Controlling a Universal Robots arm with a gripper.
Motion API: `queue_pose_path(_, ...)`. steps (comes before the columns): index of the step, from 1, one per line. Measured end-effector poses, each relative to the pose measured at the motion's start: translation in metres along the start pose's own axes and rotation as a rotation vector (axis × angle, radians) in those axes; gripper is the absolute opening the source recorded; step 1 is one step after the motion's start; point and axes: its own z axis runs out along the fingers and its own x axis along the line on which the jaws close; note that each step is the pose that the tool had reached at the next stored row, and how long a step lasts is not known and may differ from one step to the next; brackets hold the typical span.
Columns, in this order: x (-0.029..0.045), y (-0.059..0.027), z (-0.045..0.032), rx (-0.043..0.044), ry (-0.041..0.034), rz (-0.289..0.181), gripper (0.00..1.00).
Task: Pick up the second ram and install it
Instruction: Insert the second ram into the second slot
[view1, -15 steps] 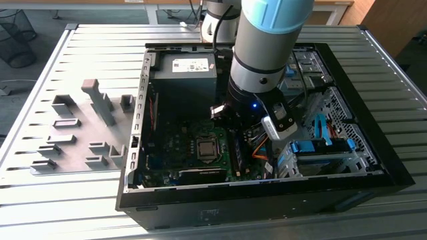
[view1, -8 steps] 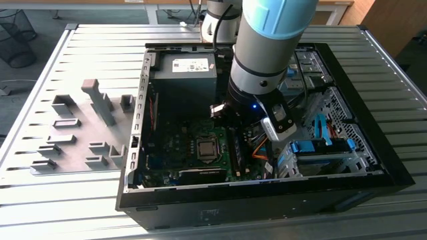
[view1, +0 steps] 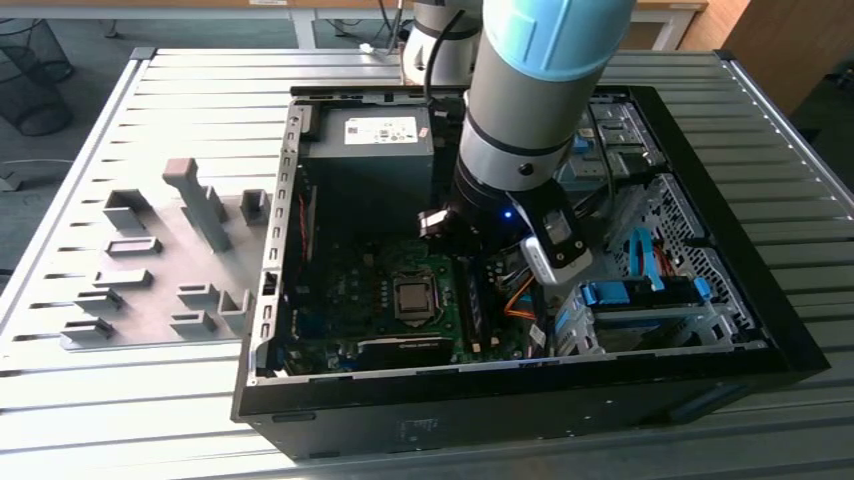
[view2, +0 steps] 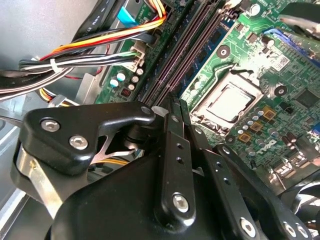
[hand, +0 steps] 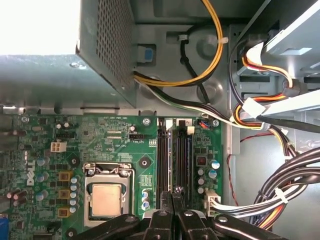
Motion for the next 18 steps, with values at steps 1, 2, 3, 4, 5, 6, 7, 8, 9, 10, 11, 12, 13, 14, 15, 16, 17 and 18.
queue_pose_path(1,0.0001,-0.0005,0.0003,0.0000,0.0001,-0.001,0.12)
queue_pose_path(2,0.0002,-0.0007,0.0009,-0.0001,0.0002,-0.002,0.12)
queue_pose_path(3,0.0006,-0.0010,0.0014,-0.0001,0.0003,-0.002,0.12)
queue_pose_path(4,0.0008,-0.0012,0.0020,0.0000,0.0004,-0.002,0.12)
queue_pose_path(5,0.0009,-0.0016,0.0023,0.0001,0.0005,-0.003,0.12)
queue_pose_path(6,0.0011,-0.0023,0.0024,0.0001,0.0006,-0.004,0.12)
queue_pose_path(7,0.0013,-0.0032,0.0026,0.0002,0.0007,-0.006,0.12)
queue_pose_path(8,0.0013,-0.0040,0.0030,0.0002,0.0008,-0.007,0.12)
queue_pose_path(9,0.0014,-0.0044,0.0033,0.0000,0.0010,-0.009,0.12)
queue_pose_path(10,0.0013,-0.0046,0.0037,0.0000,0.0012,-0.012,0.12)
queue_pose_path(11,0.0013,-0.0047,0.0041,0.0002,0.0015,-0.015,0.12)
queue_pose_path(12,0.0013,-0.0047,0.0043,0.0004,0.0017,-0.017,0.12)
queue_pose_path(13,0.0013,-0.0048,0.0048,0.0003,0.0017,-0.018,0.12)
queue_pose_path(14,0.0014,-0.0050,0.0075,0.0004,0.0025,-0.018,0.12)
queue_pose_path(15,0.0016,-0.0051,0.0078,0.0005,0.0027,-0.018,0.12)
queue_pose_path(16,0.0020,-0.0051,0.0081,0.0004,0.0029,-0.018,0.12)
queue_pose_path(17,0.0023,-0.0051,0.0085,0.0005,0.0030,-0.018,0.12)
queue_pose_path(18,0.0026,-0.0051,0.0088,0.0005,0.0031,-0.018,0.12)
